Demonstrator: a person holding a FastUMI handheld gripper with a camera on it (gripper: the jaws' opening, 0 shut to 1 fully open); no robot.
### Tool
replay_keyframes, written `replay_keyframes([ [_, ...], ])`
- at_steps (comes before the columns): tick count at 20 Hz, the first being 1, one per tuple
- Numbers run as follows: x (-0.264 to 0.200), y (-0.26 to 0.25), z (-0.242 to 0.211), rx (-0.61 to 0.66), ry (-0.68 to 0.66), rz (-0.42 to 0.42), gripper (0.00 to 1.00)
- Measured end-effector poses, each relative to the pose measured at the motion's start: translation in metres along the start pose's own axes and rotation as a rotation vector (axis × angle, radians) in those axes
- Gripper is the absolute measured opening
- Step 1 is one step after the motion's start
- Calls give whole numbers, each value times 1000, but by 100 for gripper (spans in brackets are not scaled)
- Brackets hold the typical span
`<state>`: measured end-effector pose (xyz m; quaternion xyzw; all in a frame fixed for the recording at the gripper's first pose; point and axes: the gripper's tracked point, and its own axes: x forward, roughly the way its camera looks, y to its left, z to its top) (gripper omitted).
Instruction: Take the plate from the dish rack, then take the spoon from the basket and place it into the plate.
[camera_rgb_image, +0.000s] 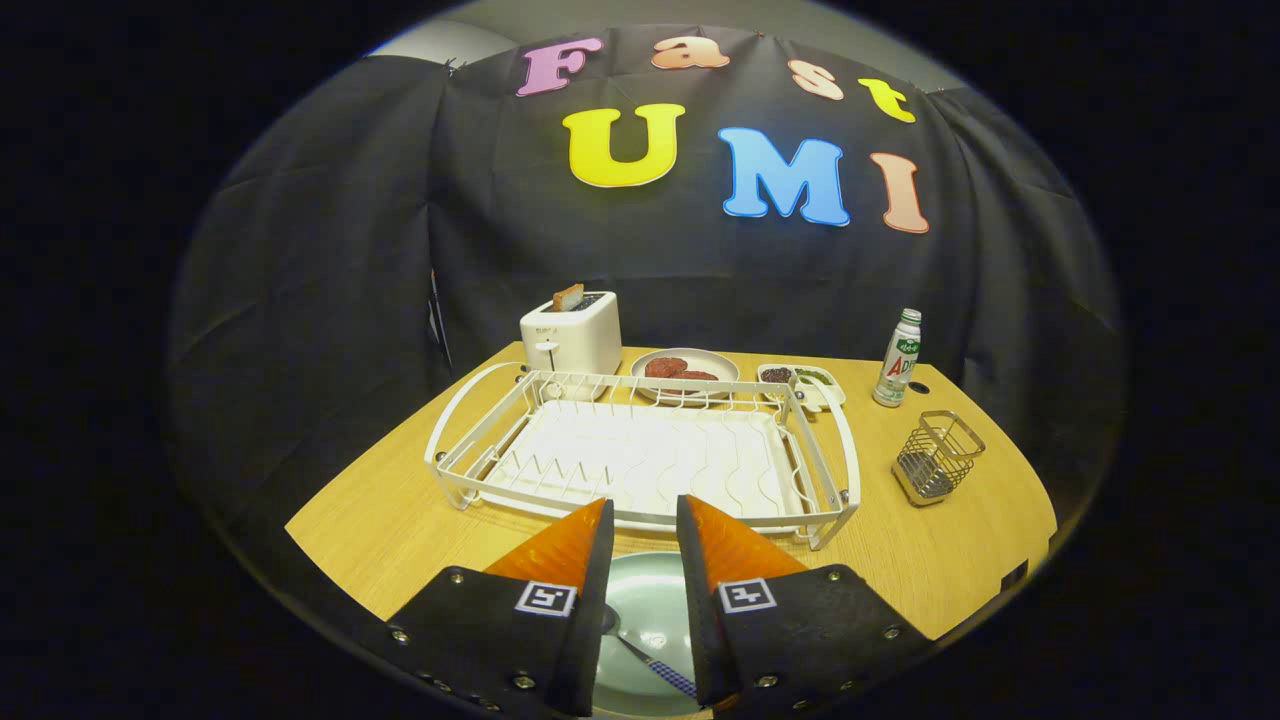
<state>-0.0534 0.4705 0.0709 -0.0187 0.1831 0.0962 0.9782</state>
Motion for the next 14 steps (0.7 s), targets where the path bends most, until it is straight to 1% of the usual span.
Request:
replay_keyframes([
  [3,9,-11,13,-1,-15,-18,37],
  [7,3,-27,43,8,-53,-48,38],
  [9,-8,-42,76,-11,-108,-77,38],
  [14,-37,-77,166,-12,-249,-107,37],
])
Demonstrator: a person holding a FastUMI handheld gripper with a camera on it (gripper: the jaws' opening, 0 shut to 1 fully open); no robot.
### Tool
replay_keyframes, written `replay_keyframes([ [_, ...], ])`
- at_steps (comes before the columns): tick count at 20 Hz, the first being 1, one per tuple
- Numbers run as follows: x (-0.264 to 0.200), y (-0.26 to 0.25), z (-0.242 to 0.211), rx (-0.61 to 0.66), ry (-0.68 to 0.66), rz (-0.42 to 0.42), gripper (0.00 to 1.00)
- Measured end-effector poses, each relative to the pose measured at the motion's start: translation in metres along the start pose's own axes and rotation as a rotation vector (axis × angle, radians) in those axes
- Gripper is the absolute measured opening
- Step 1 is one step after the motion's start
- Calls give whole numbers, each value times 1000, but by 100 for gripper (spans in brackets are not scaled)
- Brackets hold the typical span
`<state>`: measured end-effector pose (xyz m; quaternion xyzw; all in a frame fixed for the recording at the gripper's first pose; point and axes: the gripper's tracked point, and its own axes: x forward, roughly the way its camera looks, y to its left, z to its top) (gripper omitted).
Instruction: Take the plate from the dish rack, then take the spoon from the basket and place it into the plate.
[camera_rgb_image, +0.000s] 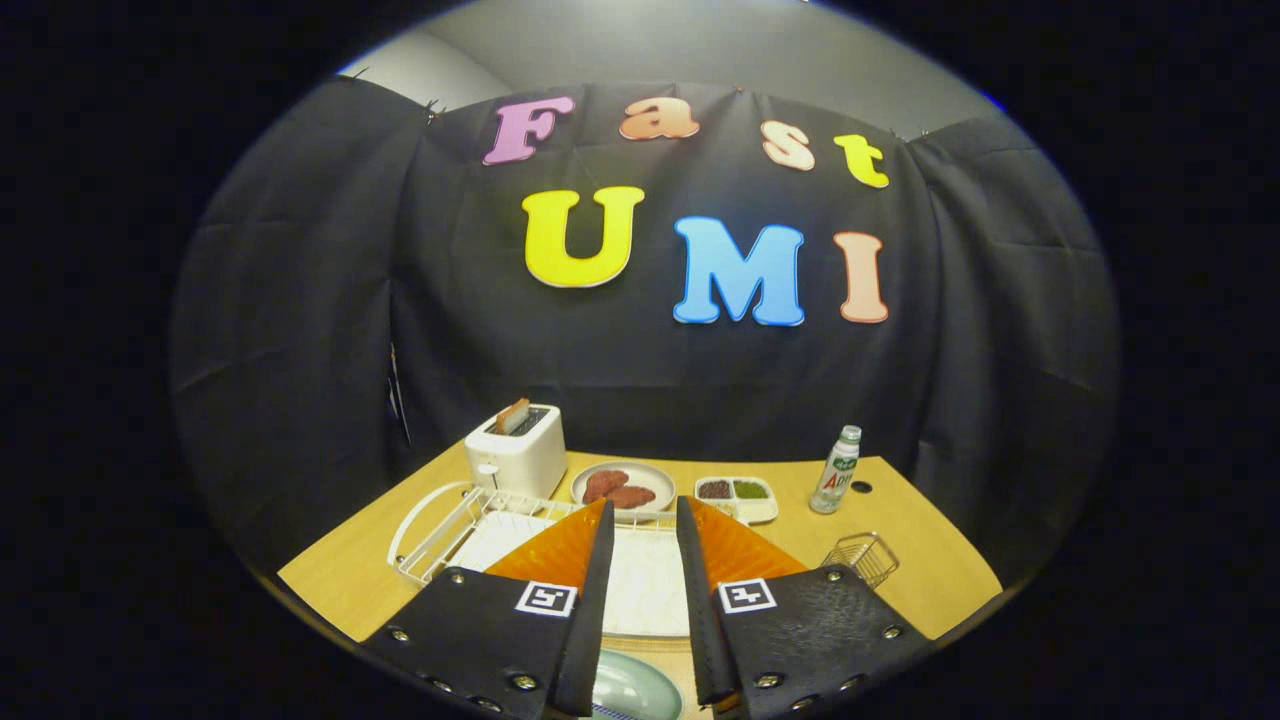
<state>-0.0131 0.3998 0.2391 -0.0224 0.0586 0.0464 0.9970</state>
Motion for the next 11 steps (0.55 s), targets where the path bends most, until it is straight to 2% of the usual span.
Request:
replay_keyframes([
  [5,-5,-44,72,-4,-121,-49,37],
  [11,-4,-85,88,-37,-139,-83,37],
])
